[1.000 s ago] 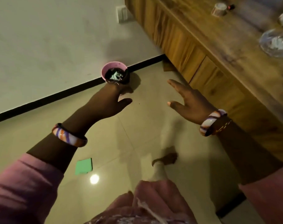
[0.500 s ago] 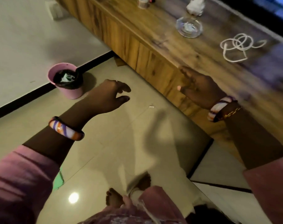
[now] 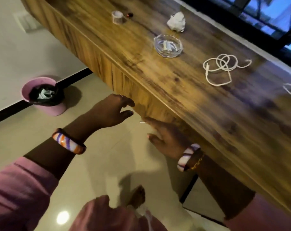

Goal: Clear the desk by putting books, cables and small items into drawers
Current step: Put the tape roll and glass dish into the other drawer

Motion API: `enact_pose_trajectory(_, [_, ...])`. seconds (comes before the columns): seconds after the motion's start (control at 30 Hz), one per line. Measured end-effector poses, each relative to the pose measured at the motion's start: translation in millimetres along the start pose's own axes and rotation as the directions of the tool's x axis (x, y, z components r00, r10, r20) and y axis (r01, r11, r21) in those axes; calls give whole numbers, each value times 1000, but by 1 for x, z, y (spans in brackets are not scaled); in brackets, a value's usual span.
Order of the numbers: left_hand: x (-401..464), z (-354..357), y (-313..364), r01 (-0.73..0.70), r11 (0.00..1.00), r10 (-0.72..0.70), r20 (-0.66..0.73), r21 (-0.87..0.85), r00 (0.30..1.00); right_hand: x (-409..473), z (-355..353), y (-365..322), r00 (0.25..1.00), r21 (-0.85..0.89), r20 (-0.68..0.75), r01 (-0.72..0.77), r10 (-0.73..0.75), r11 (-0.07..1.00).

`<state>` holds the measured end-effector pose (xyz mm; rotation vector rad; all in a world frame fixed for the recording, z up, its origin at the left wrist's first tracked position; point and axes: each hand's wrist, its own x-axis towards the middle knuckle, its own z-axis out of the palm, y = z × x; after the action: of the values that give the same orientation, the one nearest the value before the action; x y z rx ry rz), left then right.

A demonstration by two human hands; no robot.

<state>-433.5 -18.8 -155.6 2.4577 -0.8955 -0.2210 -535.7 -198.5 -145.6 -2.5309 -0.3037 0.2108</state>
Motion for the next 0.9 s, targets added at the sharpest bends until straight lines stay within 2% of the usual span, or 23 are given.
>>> enact_pose_trajectory(0.1, [-13,12,-32,113,994,-113,47,1,992,25,40,1,990,63,140,26,-34,998])
enact_pose_trajectory(0.2, [-25,30,-84,239,969,-245,138,58,960,56,92,13,962,152,273,-38,-5,988])
enact_pose_trajectory(0.3, [-19,69,-138,296,946,-319,207,134,925,99,153,43,927,274,352,-233,128,933])
enact_pose_trajectory(0.37, [-4,113,-176,292,947,-317,232,136,920,131,205,79,898,310,362,-371,252,875])
enact_pose_trajectory(0.43, [14,163,-215,266,953,-297,259,146,919,161,254,126,861,295,365,-467,353,833])
enact_pose_trajectory(0.5, [33,221,-262,253,950,-296,265,182,918,194,308,184,839,204,377,-488,392,848])
enact_pose_trajectory(0.6, [65,302,-325,212,944,-282,285,254,916,239,372,279,843,6,331,-451,424,893])
enact_pose_trajectory(0.7, [101,376,-383,149,938,-239,269,313,933,279,420,372,846,-119,250,-456,471,882])
enact_pose_trajectory(0.9, [155,463,-459,68,937,-140,191,343,972,352,463,514,817,-199,66,-552,573,810])
